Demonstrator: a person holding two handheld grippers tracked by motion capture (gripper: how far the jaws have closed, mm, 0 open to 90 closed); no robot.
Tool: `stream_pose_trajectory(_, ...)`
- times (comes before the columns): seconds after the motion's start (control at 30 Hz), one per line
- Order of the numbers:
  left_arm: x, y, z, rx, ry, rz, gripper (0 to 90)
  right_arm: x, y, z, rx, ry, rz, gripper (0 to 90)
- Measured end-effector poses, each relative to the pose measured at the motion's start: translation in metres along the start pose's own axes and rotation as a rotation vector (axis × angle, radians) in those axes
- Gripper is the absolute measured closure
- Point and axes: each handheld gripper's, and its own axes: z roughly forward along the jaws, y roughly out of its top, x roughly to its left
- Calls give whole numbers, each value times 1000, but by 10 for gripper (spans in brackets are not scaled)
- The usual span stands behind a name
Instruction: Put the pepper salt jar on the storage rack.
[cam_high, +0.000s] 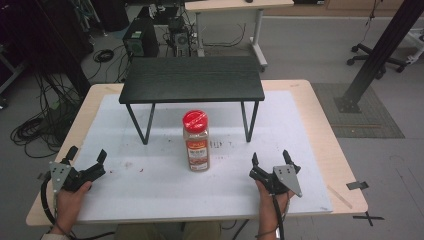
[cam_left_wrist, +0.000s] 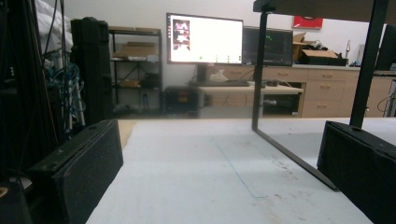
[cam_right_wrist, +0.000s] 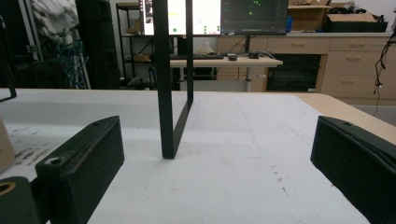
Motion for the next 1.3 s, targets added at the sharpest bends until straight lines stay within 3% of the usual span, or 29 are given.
stream_pose_trajectory(0.33,0,0,0,0,-2,-1,6,3,4,-1,-4,0,-2,21)
stream_pose_trajectory(0.7,0,0,0,-1,-6,-1,6,14,20,-6,-9,13,17,12)
stream_pose_trajectory(0.93,1,0,0,-5,-11,-6,6,26,32,-11,-11,41,16,2)
stream_pose_trajectory(1.3,1,0,-1,-7,-15,-11,7,48,45,-18,-17,78,-29,0)
